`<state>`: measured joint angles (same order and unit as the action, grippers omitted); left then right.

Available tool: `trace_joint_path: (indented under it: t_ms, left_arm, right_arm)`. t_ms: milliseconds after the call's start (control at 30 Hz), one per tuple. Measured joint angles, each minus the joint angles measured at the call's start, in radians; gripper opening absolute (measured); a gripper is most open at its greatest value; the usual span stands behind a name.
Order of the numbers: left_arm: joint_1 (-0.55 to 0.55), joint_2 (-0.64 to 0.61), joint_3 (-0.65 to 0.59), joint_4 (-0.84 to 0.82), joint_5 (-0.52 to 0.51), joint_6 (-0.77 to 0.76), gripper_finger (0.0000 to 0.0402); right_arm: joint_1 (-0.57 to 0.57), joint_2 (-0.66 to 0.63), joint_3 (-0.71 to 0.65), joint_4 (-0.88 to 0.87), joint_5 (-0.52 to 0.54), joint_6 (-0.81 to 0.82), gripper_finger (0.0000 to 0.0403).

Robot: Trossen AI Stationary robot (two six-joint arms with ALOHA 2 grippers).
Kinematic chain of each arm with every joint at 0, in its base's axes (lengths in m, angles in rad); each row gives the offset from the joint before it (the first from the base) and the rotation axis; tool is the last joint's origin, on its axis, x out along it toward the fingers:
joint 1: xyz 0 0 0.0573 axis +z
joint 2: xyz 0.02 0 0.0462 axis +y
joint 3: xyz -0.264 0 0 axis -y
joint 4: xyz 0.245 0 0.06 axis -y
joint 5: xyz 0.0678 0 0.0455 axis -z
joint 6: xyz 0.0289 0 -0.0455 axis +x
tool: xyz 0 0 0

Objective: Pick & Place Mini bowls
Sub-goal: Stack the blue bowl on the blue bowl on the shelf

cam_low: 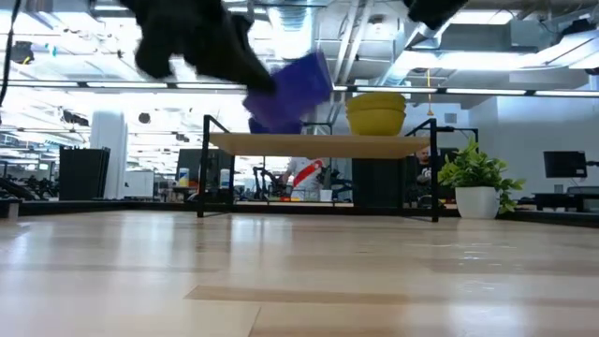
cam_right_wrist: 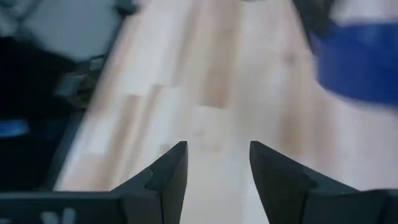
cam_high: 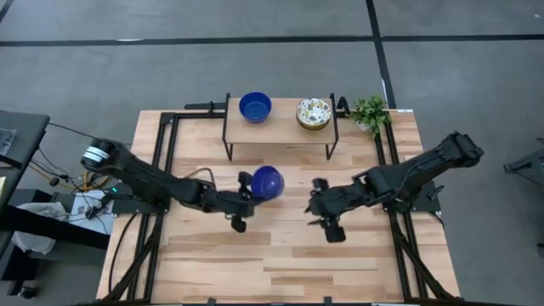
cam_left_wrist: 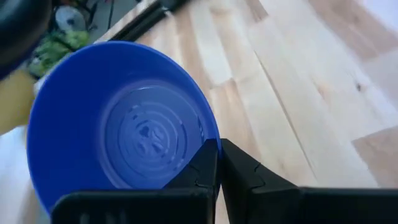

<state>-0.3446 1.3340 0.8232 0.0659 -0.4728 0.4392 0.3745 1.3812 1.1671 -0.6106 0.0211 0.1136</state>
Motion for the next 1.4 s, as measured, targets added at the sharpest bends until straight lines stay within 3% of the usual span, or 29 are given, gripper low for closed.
trace_joint_path:
  t_ms: [233,367,567,800,900,1400]
  left_arm:
    - [0.047,-0.179,0.170,-0.380,-0.010,-0.148,0.0008]
    - [0.113,-0.200,0.270,-0.517,-0.009,-0.157,0.0008]
    - [0.239,-0.152,0.420,-0.693,0.058,-0.157,0.0008]
    - [0.413,-0.049,0.587,-0.850,0.193,-0.152,0.0008]
    - [0.476,-0.012,0.633,-0.859,0.239,-0.117,0.0008]
    - [0.718,0.092,0.766,-0.815,0.235,0.097,0.0008]
  right_arm:
    - [0.005,-0.131,-0.167,0.088,0.411,0.168,0.0153]
    - [0.005,-0.184,-0.284,0.183,0.549,0.256,0.0153]
    - [0.014,-0.182,-0.414,0.340,0.555,0.317,0.0157]
    - [0.044,-0.117,-0.437,0.466,0.559,0.321,0.0153]
    - [0.058,-0.094,-0.437,0.516,0.558,0.298,0.0153]
    - [0.067,0.011,-0.437,0.544,0.555,0.281,0.0152]
